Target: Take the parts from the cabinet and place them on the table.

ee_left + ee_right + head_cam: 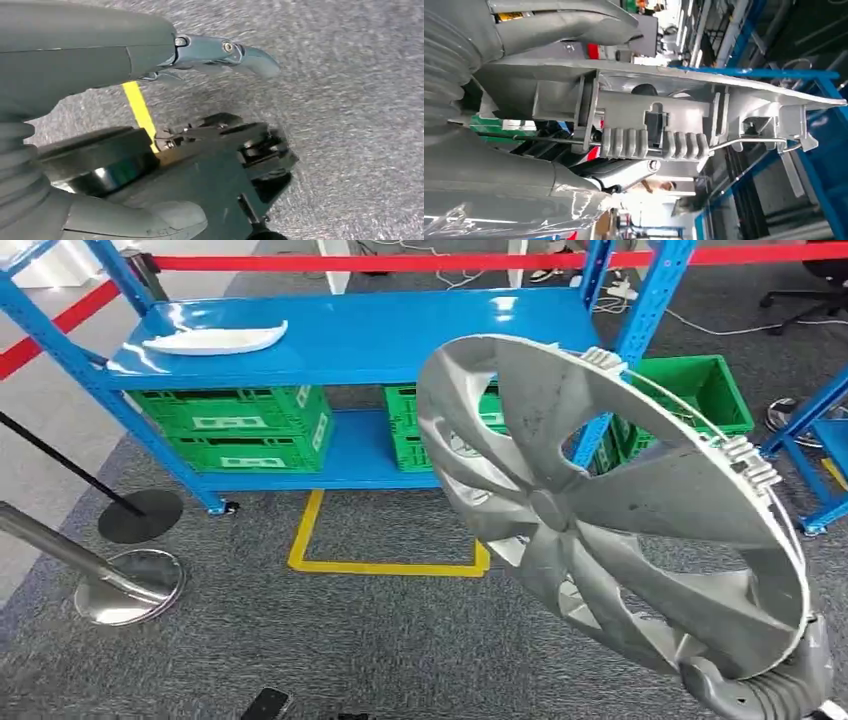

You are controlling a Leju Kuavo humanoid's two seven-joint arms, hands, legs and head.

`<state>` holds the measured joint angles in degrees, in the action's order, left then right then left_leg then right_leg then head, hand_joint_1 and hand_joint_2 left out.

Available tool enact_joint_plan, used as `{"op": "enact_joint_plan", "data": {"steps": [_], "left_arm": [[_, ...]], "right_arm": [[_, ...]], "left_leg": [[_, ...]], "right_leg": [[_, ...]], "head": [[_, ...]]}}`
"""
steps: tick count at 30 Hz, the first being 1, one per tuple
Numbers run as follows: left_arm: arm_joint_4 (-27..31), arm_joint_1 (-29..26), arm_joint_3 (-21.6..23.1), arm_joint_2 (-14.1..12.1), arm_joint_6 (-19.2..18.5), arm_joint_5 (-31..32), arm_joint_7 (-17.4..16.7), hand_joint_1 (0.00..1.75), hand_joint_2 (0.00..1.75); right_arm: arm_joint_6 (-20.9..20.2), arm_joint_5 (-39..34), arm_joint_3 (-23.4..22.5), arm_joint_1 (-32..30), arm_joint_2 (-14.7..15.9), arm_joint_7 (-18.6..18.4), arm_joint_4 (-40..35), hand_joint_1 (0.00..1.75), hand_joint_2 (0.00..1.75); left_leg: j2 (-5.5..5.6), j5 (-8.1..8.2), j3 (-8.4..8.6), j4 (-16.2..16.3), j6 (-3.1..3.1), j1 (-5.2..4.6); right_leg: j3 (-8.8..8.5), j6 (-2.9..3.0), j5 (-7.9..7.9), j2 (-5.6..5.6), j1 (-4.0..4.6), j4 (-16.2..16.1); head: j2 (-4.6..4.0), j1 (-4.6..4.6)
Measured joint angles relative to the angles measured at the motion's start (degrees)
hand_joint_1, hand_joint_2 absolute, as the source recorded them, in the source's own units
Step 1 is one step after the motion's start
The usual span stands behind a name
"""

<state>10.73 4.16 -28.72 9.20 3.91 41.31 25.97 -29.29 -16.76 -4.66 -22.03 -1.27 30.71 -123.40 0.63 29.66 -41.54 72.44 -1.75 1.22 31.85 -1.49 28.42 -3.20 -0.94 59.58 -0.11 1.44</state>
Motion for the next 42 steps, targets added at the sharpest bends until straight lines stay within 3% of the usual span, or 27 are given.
{"op": "enact_joint_plan", "data": {"steps": [2, 3, 9, 10, 11, 12, 13, 15, 16, 17, 19, 20, 21, 24, 25, 26, 27, 28, 30, 31, 32, 34, 35, 36, 37, 40, 42], "left_arm": [[0.0, 0.1, 0.0, 0.0, 0.0, 0.0, 0.0, 0.0, 1.75], [0.0, 0.2, 0.0, 0.0, 0.0, 0.0, 0.0, 0.0, 1.75], [0.0, 0.3, 0.0, 0.0, 0.0, 0.0, 0.0, 0.0, 1.75], [0.0, 0.4, 0.0, 0.1, -0.1, 0.0, 0.0, 0.0, 1.75], [0.0, 0.0, -0.1, 0.1, -0.5, -0.2, 0.1, 0.0, 1.75], [0.0, 0.0, -0.2, 0.2, -0.6, -0.2, 0.1, 0.0, 1.75], [0.0, 0.1, -0.3, 0.2, -0.7, -0.2, 0.1, 0.0, 1.75], [0.0, 0.1, -0.5, 0.2, -0.8, -0.2, 0.1, 0.0, 1.75], [0.0, 0.0, -0.5, 0.2, -0.8, -0.2, 0.1, 0.0, 1.75], [0.0, -0.1, -0.6, 0.2, -0.8, -0.2, 0.1, 0.0, 1.75], [0.0, -0.1, -0.6, 0.2, -0.8, -0.3, 0.1, 0.0, 1.75], [0.0, -0.1, -0.6, 0.2, -0.8, -0.3, 0.1, 0.0, 1.75], [0.0, 0.0, -0.6, 0.2, -0.9, -0.4, 0.1, 0.0, 1.75], [0.0, -0.1, -0.7, 0.2, -1.4, -0.5, 0.1, 0.0, 1.75], [0.0, -0.2, -0.7, 0.0, -1.5, -0.6, 0.1, 0.0, 1.75], [0.0, -0.3, -0.9, 0.0, -1.6, -0.6, 0.2, 0.0, 1.75], [0.0, -0.2, -0.9, 0.1, -1.8, -0.7, 0.2, 0.0, 1.75], [0.0, -0.1, -0.9, 0.0, -1.8, -0.7, 0.2, 0.0, 1.75], [0.0, -0.1, -1.0, 0.0, -1.9, -0.9, 0.2, 0.0, 1.75], [0.0, -0.2, -1.0, 0.0, -1.9, -0.9, 0.2, 0.0, 1.75], [0.0, -0.3, -1.0, 0.0, -1.8, -0.9, 0.1, 0.0, 1.75], [0.0, -0.2, -1.0, -0.1, -1.2, -0.9, 0.0, 0.0, 1.75], [0.0, -0.2, -1.1, -0.1, -1.1, -0.8, 0.1, 0.0, 1.75], [0.0, 0.0, -1.1, 0.1, -1.0, -0.7, 0.1, 0.0, 1.75], [0.0, 0.1, -1.1, 0.1, -0.9, -0.7, 0.1, 0.0, 1.75], [0.0, -0.1, -1.2, 0.1, -0.5, -0.5, 0.1, 0.0, 1.75], [0.0, -0.2, -1.3, 0.1, -0.1, -0.5, 0.1, 0.0, 1.75]], "right_arm": [[0.0, 0.0, 0.0, 0.1, 0.0, 0.0, 0.0, 1.75, 1.75], [0.0, 0.0, 0.0, 0.2, 0.0, 0.0, 0.0, 1.75, 1.75], [0.0, 0.0, 0.0, 0.1, 0.0, 0.0, 0.0, 1.75, 1.75], [0.0, -0.1, 0.0, 0.2, 0.0, 0.0, 0.0, 1.75, 1.75], [0.0, 0.0, 0.0, 0.2, 0.0, 0.0, 0.0, 1.75, 1.75], [0.1, 0.1, 0.0, 0.1, 0.0, 0.0, 0.0, 1.75, 1.75], [0.2, 0.1, 0.0, 0.0, 0.0, 0.0, 0.0, 1.75, 1.75], [0.2, 0.2, 0.0, 0.0, 0.0, 0.0, 0.0, 1.75, 1.75], [0.2, 0.2, 0.0, -0.1, 0.0, 0.0, 0.0, 1.75, 1.75], [0.2, 0.2, 0.1, -0.1, 0.0, 0.0, 0.0, 1.75, 1.75], [0.2, 0.2, 0.1, -0.1, 0.0, 0.0, 0.0, 1.75, 1.75], [0.2, 0.2, 0.1, 0.0, 0.0, 0.0, 0.0, 1.75, 1.75], [0.2, 0.3, 0.1, -0.1, 0.0, 0.0, 0.0, 1.75, 1.75], [0.2, 0.4, 0.2, 0.0, 0.0, 0.0, 0.0, 1.75, 1.75], [0.2, 0.5, 0.3, -0.1, 0.0, 0.0, 0.0, 1.75, 1.75], [0.3, 0.5, 0.5, 0.0, 0.0, 0.0, 0.0, 1.75, 1.75], [0.4, 0.6, 0.5, 0.0, 0.0, 0.1, 0.0, 1.75, 1.75], [0.4, 0.7, 0.5, -0.1, 0.0, 0.1, 0.0, 1.75, 1.75], [0.5, 0.8, 0.5, -0.1, 0.0, 0.2, 0.0, 1.75, 1.75], [0.5, 0.9, 0.6, -0.2, 0.0, 0.2, 0.0, 1.75, 1.75], [0.4, 0.9, 0.7, -0.2, 0.0, 0.2, 0.0, 1.75, 1.75], [0.4, 0.9, 0.8, -0.1, 0.0, 0.4, 0.0, 1.75, 1.75], [0.4, 0.9, 0.8, -0.1, 0.0, 0.4, 0.0, 1.75, 1.75], [0.4, 1.0, 0.8, -0.3, 0.0, 0.4, 0.0, 1.75, 1.75], [0.4, 1.0, 0.7, -0.2, 0.0, 0.5, 0.0, 1.75, 1.75], [0.3, 1.0, 0.8, -0.1, 0.0, 0.6, 0.0, 1.75, 1.75], [0.2, 1.0, 0.8, -0.1, 0.0, 0.6, 0.0, 1.75, 1.75]], "left_leg": [[-1.51, -3.8, 5.71, -9.4, 1.4, -0.86], [-4.64, -4.21, 7.86, -12.9, 2.02, -1.56], [-5.46, -3.87, 8.33, -14.2, 1.87, -1.98], [-4.14, -3.97, 7.74, -14.4, 1.58, -1.89], [-1.93, -4.47, 7.81, -14.8, 2.41, -1.35], [-1.34, -4.56, 7.76, -14.8, 2.74, -1.29], [-0.61, -4.65, 7.65, -14.8, 2.89, -1.3], [0.69, -4.77, 7.52, -14.8, 3.06, -1.45], [1.35, -4.79, 7.52, -14.8, 3.07, -1.49], [2.15, -4.87, 7.56, -14.8, 3.05, -1.49], [3.68, -5.01, 7.71, -14.8, 2.84, -1.48], [4.16, -5.11, 7.7, -14.8, 2.67, -1.32], [4.76, -5.22, 7.37, -14.6, 2.33, -1.59], [5.97, -6.11, 6.88, -15.3, 1.08, -1.01], [6.57, -6.32, 6.67, -15.3, 0.78, -1.33], [4.42, -5.46, 6.36, -14.6, 0.68, -1.53], [2.16, -3.29, 5.05, -12.0, 0.33, -1.56], [1.0, -1.03, 3.16, -7.9, -0.07, -1.37], [0.25, 2.58, -0.7, 0.8, -0.66, -1.03], [0.21, 2.53, -1.21, 2.0, -0.84, -0.87], [0.13, 1.27, -0.39, 0.8, -0.99, -0.69], [-0.91, -3.22, 4.6, -8.1, -1.16, -0.52], [-2.76, -4.74, 7.56, -12.9, -1.3, -0.51], [-5.03, -4.46, 8.95, -15.8, -1.36, -0.75], [-3.73, -4.84, 8.75, -15.7, -0.14, -0.7], [-2.16, -5.04, 8.38, -15.8, 1.16, -0.96], [-1.19, -5.3, 8.4, -16.0, 1.99, -0.61]], "right_leg": [[-0.24, 0.04, 0.06, -1.04, 0.2, 0.0], [-0.24, -0.07, 0.14, -1.42, 0.41, 0.0], [-0.13, -0.3, 0.35, -1.7, 0.91, 0.4], [-0.13, -0.52, 0.23, -2.83, 0.98, 0.0], [0.12, -1.52, 1.93, -1.0, 0.62, 1.3], [1.41, -1.68, 3.85, 1.29, 0.46, 4.6], [3.64, -1.84, 6.29, 2.51, 0.45, 9.6], [7.58, -1.86, 9.02, 3.06, 0.54, 17.5], [7.89, -1.76, 8.35, 3.08, 0.56, 17.8], [6.83, -1.56, 6.25, 3.13, 0.59, 15.3], [1.72, -1.06, 0.74, 4.39, 0.58, 4.8], [-0.4, -0.66, 0.05, 7.07, 0.48, 0.2], [-0.7, -0.63, 0.51, 7.77, 0.43, -0.7], [-0.92, 0.1, -0.09, 6.34, 0.93, -0.7], [-1.03, 0.47, -0.66, 5.6, 0.36, -1.3], [-1.12, 0.78, -0.93, 4.78, 0.17, -1.7], [-1.11, 1.15, -1.08, 4.18, 0.1, -1.8], [-1.0, 1.17, -1.1, 3.46, 0.11, -1.9], [-0.9, 1.18, -1.09, 1.85, 0.11, -1.8], [-0.91, 1.17, -1.08, 1.21, 0.1, -1.8], [-0.94, 1.15, -1.07, 0.48, 0.06, -1.8], [-1.08, 0.8, -0.88, -0.82, -0.15, -1.8], [-1.3, 0.45, -0.76, -1.33, -0.15, -1.8], [-1.21, -0.14, -0.46, -1.65, 0.41, -1.5], [-1.27, -0.51, -0.41, -2.15, 0.46, -1.6], [-2.03, -1.41, -0.6, -3.66, 0.3, -2.3], [-0.87, -1.91, 1.6, 0.6, -0.02, 0.0]], "head": [[0.0, 0.02], [0.0, 0.0], [0.0, -0.04], [0.0, 0.04], [0.0, 0.33], [0.0, 0.5], [0.0, 0.61], [0.0, 0.63], [0.0, 0.68], [0.0, 0.63], [0.0, 0.68], [0.0, 0.66], [0.0, 0.57], [0.0, 0.68], [0.0, 0.59], [0.0, 0.57], [0.0, -0.31], [0.0, -0.35], [0.0, -0.39], [0.0, -0.42], [0.0, -0.42], [0.0, -0.39], [0.0, -0.44], [0.0, -0.77], [0.0, -0.63], [0.0, -0.63], [0.0, -0.37]]}}
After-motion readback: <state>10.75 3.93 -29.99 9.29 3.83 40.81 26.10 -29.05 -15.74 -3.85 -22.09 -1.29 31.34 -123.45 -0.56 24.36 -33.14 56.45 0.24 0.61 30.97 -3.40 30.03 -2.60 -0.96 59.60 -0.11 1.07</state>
